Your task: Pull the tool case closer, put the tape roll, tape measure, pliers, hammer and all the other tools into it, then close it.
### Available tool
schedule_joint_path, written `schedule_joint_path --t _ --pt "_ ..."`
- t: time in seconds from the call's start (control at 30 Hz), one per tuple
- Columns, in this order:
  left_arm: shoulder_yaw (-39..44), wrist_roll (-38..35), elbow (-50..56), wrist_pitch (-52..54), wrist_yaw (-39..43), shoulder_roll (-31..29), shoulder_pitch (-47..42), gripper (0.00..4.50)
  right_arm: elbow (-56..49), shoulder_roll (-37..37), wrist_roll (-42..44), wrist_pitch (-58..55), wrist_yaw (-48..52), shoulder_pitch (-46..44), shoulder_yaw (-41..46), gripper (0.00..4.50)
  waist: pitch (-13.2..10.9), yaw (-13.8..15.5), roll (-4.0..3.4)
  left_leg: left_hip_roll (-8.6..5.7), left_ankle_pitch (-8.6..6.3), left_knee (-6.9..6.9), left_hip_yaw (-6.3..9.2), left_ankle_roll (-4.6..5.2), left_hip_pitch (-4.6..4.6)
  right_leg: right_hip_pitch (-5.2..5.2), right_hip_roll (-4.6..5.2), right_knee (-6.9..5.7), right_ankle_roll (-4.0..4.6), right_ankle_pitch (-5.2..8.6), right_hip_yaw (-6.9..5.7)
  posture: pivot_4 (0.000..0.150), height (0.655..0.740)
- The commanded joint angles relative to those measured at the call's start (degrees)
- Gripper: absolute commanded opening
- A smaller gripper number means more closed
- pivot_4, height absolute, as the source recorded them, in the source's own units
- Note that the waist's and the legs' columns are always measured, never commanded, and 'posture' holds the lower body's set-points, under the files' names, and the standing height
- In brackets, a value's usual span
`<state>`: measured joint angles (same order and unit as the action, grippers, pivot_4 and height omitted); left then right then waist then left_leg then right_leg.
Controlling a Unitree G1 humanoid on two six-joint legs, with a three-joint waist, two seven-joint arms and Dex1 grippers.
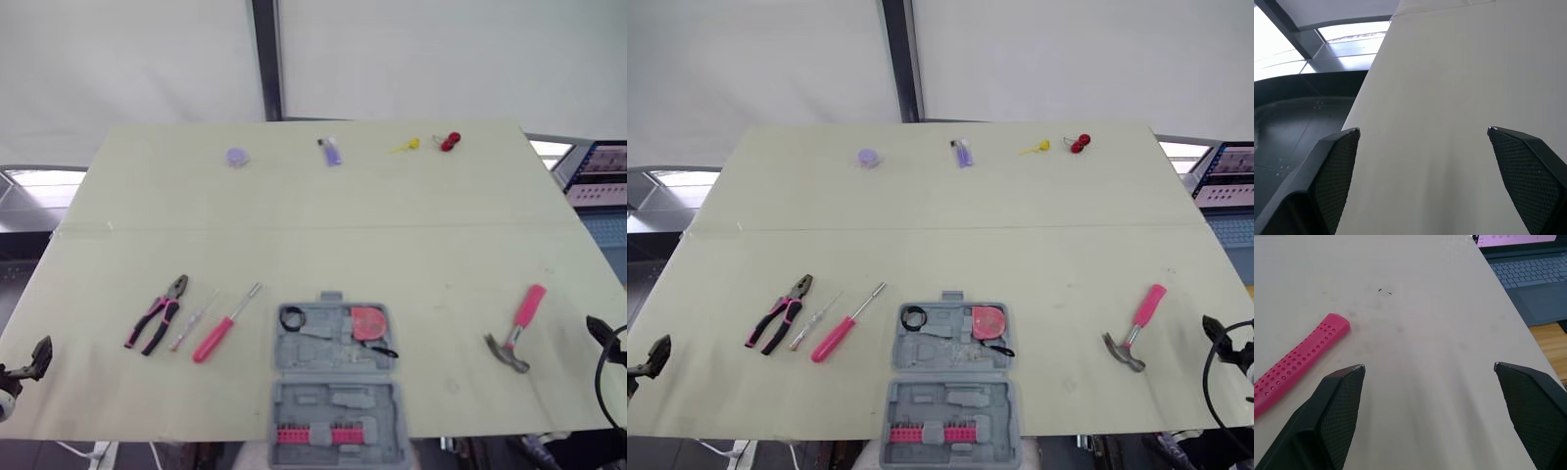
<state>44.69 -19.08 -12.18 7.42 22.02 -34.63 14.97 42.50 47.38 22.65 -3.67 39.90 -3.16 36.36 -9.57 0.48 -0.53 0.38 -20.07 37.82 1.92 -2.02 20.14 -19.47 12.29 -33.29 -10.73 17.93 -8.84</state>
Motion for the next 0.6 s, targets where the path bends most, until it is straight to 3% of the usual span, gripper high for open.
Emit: schedule_joint_path --t 0.03,0.13,0.33,0.6 --pt "-0.5 -1.5 0.7 -0.8 2.9 -1.1 -0.5 4.50 -4.1 0.7 1.3 -0.1 -0.1 0.1 1.3 4.46 0.0 -0.1 0.00 0.00 0.00 0.00 0.00 0.00 0.00 0.00 0.00 0.00 0.00 0.00 0.00 0.150 0.7400" --pt "-3.2 -2.9 2.5 -1.0 8.5 -2.2 -1.3 4.50 -13.7 -0.4 3.6 -4.3 1.7 -0.2 -0.6 4.46 0.0 -0.5 -0.04 0.00 0.00 0.00 0.00 0.00 0.00 0.00 0.00 -0.01 0.00 0.00 0.00 0.150 0.7400" --pt "-11.4 -6.3 6.9 4.4 18.2 -5.0 -6.2 4.50 -39.2 -1.5 8.4 -17.1 7.9 -4.4 -14.1 4.46 0.0 -0.6 -0.11 0.31 -0.08 0.05 -0.02 -0.14 -0.01 -0.07 -0.29 -0.07 0.01 -0.01 0.04 0.150 0.7400" --pt "-20.9 -1.4 1.8 8.6 19.7 -9.0 -14.2 4.50 -58.5 -1.4 11.9 -26.1 17.0 -15.9 -32.0 4.46 -0.1 -0.5 -0.11 0.37 -0.10 0.08 -0.01 -0.17 0.04 -0.16 -0.38 -0.10 0.02 -0.01 0.03 0.150 0.7400"
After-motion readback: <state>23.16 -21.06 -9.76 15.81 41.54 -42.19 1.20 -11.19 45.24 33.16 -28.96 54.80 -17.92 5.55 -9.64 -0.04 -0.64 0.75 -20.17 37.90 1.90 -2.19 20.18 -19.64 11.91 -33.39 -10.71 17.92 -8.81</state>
